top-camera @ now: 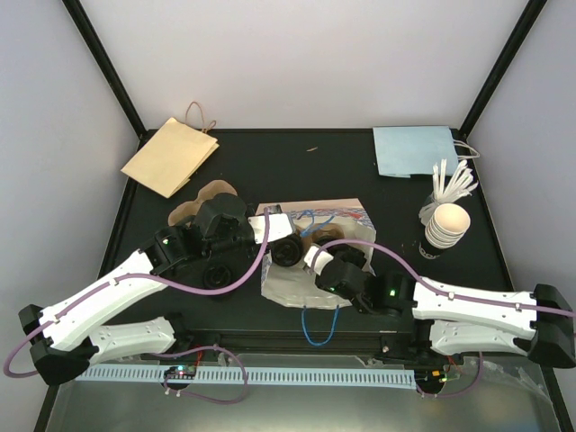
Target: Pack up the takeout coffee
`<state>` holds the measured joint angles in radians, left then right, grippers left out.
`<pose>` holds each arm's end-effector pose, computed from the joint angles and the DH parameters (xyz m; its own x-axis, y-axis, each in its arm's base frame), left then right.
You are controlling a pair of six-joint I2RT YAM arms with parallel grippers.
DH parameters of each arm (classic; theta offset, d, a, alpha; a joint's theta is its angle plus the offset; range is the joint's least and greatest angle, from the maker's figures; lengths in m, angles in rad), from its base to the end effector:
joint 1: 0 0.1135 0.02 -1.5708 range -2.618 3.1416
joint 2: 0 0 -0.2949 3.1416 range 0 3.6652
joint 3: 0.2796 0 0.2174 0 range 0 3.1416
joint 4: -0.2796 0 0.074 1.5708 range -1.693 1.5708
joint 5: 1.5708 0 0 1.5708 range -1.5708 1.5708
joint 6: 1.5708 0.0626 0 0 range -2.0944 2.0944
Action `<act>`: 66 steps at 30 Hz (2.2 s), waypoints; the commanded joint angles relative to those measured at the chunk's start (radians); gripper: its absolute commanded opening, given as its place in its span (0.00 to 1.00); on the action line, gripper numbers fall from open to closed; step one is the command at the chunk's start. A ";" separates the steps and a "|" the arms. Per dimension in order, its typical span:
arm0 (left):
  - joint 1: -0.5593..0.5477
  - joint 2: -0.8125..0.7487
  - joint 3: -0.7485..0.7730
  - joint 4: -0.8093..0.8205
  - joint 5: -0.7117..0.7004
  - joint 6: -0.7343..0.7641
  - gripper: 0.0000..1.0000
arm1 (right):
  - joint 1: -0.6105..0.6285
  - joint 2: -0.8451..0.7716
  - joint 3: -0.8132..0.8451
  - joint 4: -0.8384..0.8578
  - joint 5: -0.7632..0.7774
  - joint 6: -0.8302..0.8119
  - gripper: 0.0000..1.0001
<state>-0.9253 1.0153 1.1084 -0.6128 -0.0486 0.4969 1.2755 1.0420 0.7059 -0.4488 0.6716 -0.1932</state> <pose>0.1140 -0.1463 0.3754 0.1056 0.6512 -0.7515 0.8215 0.3687 0.4350 0.0883 0.1564 0.2689 -0.0827 -0.7882 -0.6099 -0.6488 0.5071 -0.5674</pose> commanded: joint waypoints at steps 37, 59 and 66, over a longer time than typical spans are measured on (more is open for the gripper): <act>-0.010 -0.009 0.018 0.008 0.079 0.012 0.02 | -0.149 0.092 -0.058 0.208 -0.073 0.030 0.70; -0.006 0.056 0.087 -0.054 0.079 -0.035 0.02 | -0.226 0.121 -0.090 0.286 -0.116 -0.034 0.69; 0.004 0.082 0.103 -0.062 0.078 -0.051 0.01 | -0.259 0.123 -0.071 0.265 -0.174 -0.044 0.69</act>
<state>-0.9272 1.0794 1.1587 -0.6548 0.0086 0.4721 1.0340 1.1660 0.6075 -0.2016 0.5316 -0.2302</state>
